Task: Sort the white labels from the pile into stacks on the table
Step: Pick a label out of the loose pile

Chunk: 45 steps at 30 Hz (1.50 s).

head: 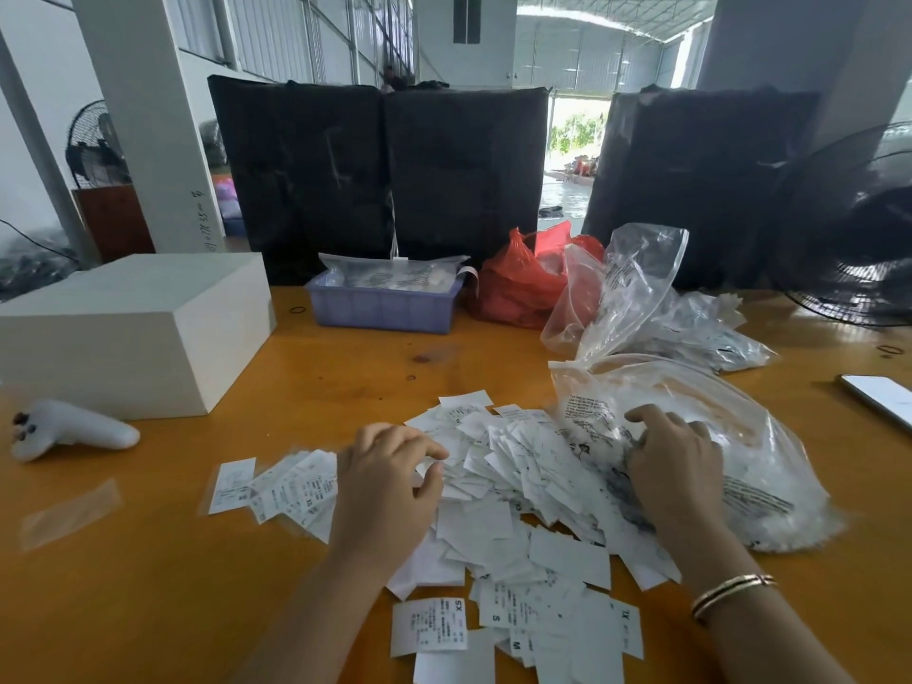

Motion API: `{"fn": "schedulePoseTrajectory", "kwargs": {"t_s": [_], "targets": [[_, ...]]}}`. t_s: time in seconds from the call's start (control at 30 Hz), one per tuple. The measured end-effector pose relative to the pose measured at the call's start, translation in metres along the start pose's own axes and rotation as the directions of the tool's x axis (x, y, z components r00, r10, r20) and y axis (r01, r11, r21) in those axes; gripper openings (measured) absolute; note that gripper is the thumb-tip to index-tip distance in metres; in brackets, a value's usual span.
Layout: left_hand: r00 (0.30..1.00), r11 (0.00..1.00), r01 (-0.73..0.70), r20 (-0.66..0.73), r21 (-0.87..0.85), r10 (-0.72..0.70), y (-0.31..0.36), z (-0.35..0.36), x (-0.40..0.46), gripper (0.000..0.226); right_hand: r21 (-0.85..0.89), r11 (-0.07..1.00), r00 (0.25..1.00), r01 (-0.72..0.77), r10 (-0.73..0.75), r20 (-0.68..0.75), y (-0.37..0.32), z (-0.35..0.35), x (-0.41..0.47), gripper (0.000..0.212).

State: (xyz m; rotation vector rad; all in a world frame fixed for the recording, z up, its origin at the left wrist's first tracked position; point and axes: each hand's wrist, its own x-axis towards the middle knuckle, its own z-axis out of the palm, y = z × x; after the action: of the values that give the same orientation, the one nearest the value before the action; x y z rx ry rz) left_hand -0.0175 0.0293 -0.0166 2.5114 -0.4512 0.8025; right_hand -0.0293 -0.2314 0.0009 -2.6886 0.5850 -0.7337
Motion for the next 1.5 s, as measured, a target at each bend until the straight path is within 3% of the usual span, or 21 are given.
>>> {"fn": "schedulePoseTrajectory", "kwargs": {"t_s": [0.23, 0.3, 0.37, 0.43, 0.47, 0.53, 0.63, 0.7, 0.77, 0.8, 0.97, 1.13, 1.17, 1.27, 1.33, 1.43, 1.5], "targets": [[0.999, 0.999, 0.004, 0.044, -0.034, -0.002, 0.003, -0.001, 0.0, 0.01, 0.346, 0.935, 0.989, 0.077, -0.027, -0.147, -0.002, -0.01, -0.003, 0.027], [0.999, 0.996, -0.019, 0.043, -0.082, 0.023, 0.005, -0.001, 0.0, 0.009, 0.397, 0.896, 0.966, 0.199, -0.111, -0.235, -0.007, -0.014, -0.007, 0.023], [0.997, 0.974, -0.034, 0.059, -0.225, 0.049, 0.008, -0.002, 0.001, 0.008, 0.419, 0.833, 0.913, 0.362, -0.226, -0.339, -0.019, -0.016, -0.015, 0.019], [0.988, 0.908, 0.028, 0.148, -0.418, 0.038, 0.011, -0.002, 0.001, 0.014, 0.528, 0.728, 0.893, 0.437, -0.281, -0.352, -0.036, -0.017, -0.029, 0.024], [0.977, 0.861, 0.089, 0.214, -0.501, 0.024, 0.013, -0.001, 0.001, 0.021, 0.619, 0.666, 0.909, 0.416, -0.288, -0.3, -0.046, -0.016, -0.036, 0.029], [0.937, 0.751, 0.225, 0.349, -0.621, 0.008, 0.015, -0.001, 0.0, 0.04, 0.812, 0.536, 0.957, 0.232, -0.277, -0.09, -0.062, -0.012, -0.049, 0.036], [0.879, 0.6, 0.392, 0.476, -0.697, -0.022, 0.019, 0.001, 0.001, 0.062, 0.924, 0.378, 0.949, -0.061, -0.263, 0.171, -0.073, -0.005, -0.061, 0.032], [0.871, 0.554, 0.443, 0.485, -0.705, -0.079, 0.019, 0.002, 0.002, 0.048, 0.938, 0.291, 0.932, -0.187, -0.25, 0.263, -0.074, -0.003, -0.065, 0.029], [0.884, 0.54, 0.442, 0.452, -0.716, -0.124, 0.019, 0.0, 0.003, 0.013, 0.938, 0.226, 0.92, -0.264, -0.233, 0.315, -0.073, -0.002, -0.067, 0.028], [0.883, 0.523, 0.449, 0.449, -0.724, -0.137, 0.019, -0.001, 0.004, 0.003, 0.934, 0.219, 0.916, -0.281, -0.228, 0.329, -0.073, -0.001, -0.067, 0.028], [0.872, 0.473, 0.485, 0.451, -0.736, -0.191, 0.019, -0.006, 0.004, 0.009, 0.903, 0.297, 0.891, -0.31, -0.243, 0.385, -0.074, -0.001, -0.069, 0.025], [0.863, 0.472, 0.496, 0.476, -0.729, -0.171, 0.02, -0.009, 0.005, 0.005, 0.844, 0.51, 0.913, -0.163, -0.246, 0.325, -0.074, 0.003, -0.073, 0.015], [0.857, 0.445, 0.509, 0.484, -0.737, -0.178, 0.021, -0.009, 0.005, 0.005, 0.852, 0.491, 0.919, -0.179, -0.225, 0.323, -0.074, 0.004, -0.073, 0.016], [0.813, 0.291, 0.582, 0.546, -0.759, -0.204, 0.022, -0.009, 0.005, 0.016, 0.902, 0.247, 0.902, -0.355, -0.161, 0.399, -0.074, 0.003, -0.072, 0.011], [0.787, 0.201, 0.614, 0.576, -0.763, -0.221, 0.022, -0.009, 0.005, 0.023, 0.899, 0.146, 0.885, -0.412, -0.17, 0.433, -0.073, 0.002, -0.071, 0.007], [0.759, 0.054, 0.628, 0.597, -0.776, -0.26, 0.023, -0.007, 0.005, 0.009, 0.894, 0.148, 0.87, -0.423, -0.212, 0.446, -0.075, 0.002, -0.072, 0.003], [0.749, 0.018, 0.63, 0.602, -0.776, -0.278, 0.022, -0.007, 0.006, 0.009, 0.894, 0.166, 0.87, -0.416, -0.214, 0.444, -0.076, 0.002, -0.072, 0.005]]}}
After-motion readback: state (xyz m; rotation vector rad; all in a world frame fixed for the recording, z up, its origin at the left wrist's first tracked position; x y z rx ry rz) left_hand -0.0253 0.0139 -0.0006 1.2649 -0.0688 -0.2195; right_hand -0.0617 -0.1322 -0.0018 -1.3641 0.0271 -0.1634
